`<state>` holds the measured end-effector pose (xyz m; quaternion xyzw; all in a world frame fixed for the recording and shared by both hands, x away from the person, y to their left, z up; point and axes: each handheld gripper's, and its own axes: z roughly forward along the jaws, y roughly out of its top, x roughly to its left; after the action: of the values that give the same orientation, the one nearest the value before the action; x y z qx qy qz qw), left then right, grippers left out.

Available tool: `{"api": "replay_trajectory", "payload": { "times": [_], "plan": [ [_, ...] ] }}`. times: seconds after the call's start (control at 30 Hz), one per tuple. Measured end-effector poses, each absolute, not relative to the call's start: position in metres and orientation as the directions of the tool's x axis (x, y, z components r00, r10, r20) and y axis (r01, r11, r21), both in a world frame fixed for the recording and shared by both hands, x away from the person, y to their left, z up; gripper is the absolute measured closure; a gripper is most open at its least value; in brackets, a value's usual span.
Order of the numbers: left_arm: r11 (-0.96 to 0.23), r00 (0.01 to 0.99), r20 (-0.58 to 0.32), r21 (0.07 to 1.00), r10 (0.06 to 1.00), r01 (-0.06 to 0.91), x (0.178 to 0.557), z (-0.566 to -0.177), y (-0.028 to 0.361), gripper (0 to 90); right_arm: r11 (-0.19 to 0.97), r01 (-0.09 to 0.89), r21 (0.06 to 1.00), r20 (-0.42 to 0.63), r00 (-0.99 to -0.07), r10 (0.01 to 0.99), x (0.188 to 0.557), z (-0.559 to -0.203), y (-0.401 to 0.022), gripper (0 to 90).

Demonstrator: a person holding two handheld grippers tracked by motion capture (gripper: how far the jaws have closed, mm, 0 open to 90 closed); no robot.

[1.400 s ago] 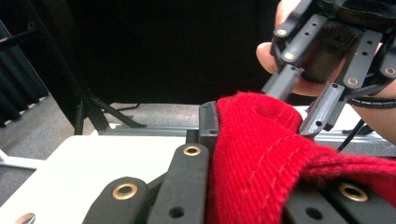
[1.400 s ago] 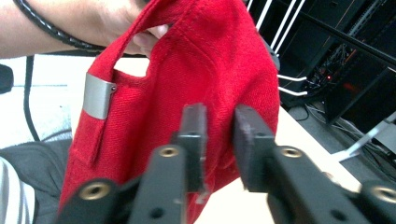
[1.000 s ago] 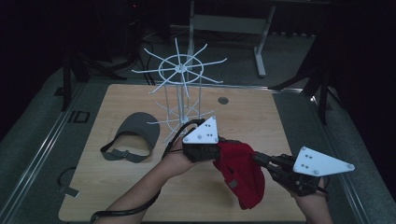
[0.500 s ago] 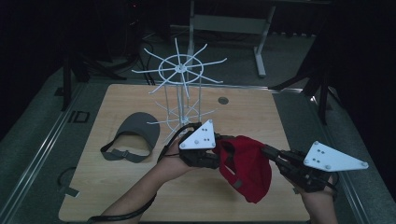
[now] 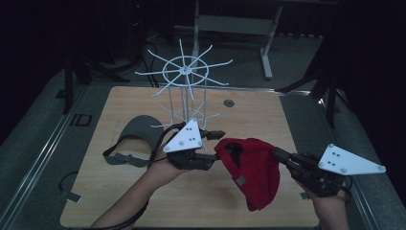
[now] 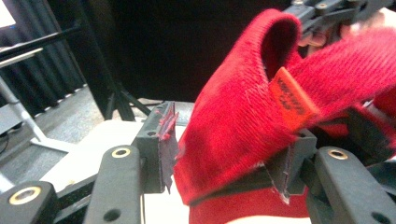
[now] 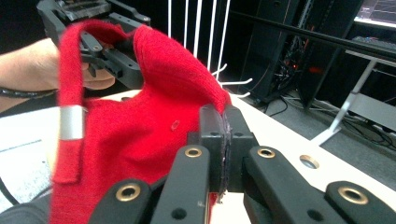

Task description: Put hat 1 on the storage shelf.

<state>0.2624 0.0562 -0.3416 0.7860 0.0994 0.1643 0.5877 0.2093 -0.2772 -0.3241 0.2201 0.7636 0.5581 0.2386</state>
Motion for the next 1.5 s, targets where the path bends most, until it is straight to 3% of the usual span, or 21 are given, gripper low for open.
{"api": "replay_trajectory", "payload": {
  "times": [0.67,1.5],
  "plan": [
    [-0.284,0.908,0.086,0.958,0.411,0.038,0.243,-0.382,0.089,49.0,0.211,0.098,0.973,-0.089,-0.681,0.727,0.231,-0.301,-0.294,89.2],
    [-0.288,0.877,-0.030,0.939,0.479,0.189,0.231,-0.468,0.123,49.1,0.164,0.014,0.986,-0.119,-0.633,0.765,0.257,-0.236,-0.278,89.2]
  ]
}}
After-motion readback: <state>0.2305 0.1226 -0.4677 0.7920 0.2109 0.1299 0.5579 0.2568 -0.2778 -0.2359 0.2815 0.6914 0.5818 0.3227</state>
